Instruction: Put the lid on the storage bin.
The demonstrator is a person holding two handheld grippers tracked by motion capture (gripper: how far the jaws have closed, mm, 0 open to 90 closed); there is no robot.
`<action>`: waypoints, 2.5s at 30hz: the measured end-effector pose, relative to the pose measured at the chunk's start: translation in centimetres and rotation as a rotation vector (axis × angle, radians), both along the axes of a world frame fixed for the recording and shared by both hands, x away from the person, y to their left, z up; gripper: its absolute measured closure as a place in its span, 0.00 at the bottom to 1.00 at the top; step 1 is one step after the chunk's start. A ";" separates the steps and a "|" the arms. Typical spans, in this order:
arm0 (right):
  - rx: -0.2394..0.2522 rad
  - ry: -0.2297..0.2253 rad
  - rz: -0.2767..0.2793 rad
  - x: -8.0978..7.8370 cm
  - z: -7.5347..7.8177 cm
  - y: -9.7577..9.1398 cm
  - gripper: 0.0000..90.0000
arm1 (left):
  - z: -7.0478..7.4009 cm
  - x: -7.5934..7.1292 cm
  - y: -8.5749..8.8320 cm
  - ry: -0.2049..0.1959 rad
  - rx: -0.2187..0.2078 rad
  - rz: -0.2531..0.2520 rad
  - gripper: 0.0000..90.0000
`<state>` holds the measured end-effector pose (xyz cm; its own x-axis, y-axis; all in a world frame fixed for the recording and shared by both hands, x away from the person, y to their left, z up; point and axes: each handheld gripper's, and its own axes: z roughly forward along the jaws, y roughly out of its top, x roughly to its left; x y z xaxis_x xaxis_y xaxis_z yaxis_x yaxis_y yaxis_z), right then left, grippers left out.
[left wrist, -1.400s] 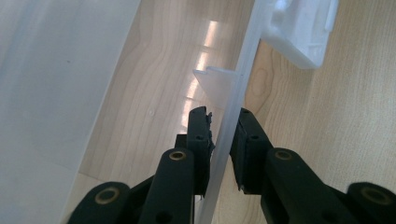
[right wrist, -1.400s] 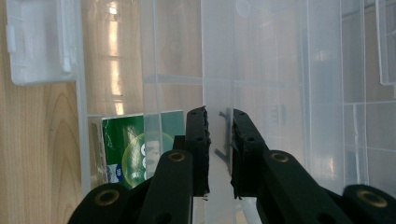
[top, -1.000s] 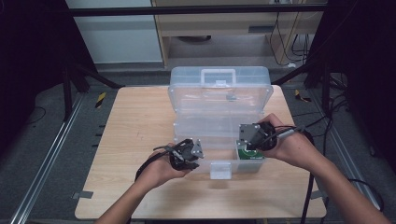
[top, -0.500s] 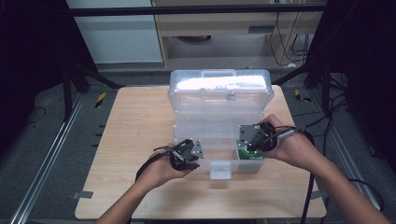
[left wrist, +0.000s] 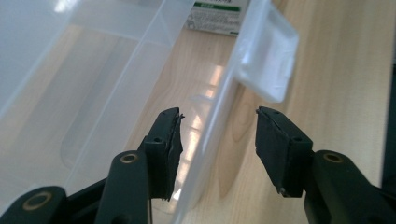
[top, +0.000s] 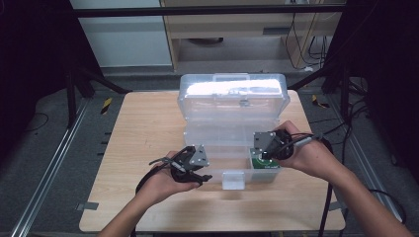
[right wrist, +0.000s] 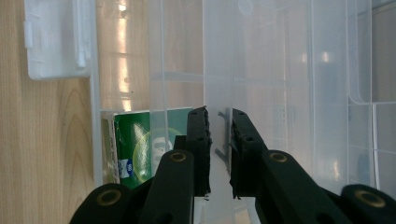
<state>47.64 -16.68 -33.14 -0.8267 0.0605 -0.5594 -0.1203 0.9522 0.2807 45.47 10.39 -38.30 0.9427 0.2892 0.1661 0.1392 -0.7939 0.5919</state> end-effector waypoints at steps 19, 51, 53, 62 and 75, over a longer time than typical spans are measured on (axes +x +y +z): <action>0.007 -0.003 -0.005 -0.1 -0.1 0.0 0.88 | 8.1 2.2 4.8 0.018 -0.241 0.168 0.91; 0.018 0.008 -0.002 -0.4 -0.3 -0.2 0.88 | 8.9 8.2 6.7 0.055 -0.338 0.361 1.00; 0.017 0.008 -0.001 -0.4 -0.4 -0.2 0.88 | 9.0 8.2 6.8 0.057 -0.338 0.362 1.00; 0.016 0.016 0.000 -0.6 -0.6 -0.2 0.88 | 8.8 8.0 7.5 0.079 -0.379 0.378 1.00; 0.054 0.023 -0.014 -1.2 -0.9 -0.5 0.77 | 8.1 7.0 7.3 0.080 -0.361 0.372 1.00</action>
<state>46.45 -17.20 -34.04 -0.8380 0.1016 -0.5362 -0.1005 0.9370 0.3347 52.48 17.70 -30.23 0.7713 0.6321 -0.0742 0.4284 -0.4294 0.7950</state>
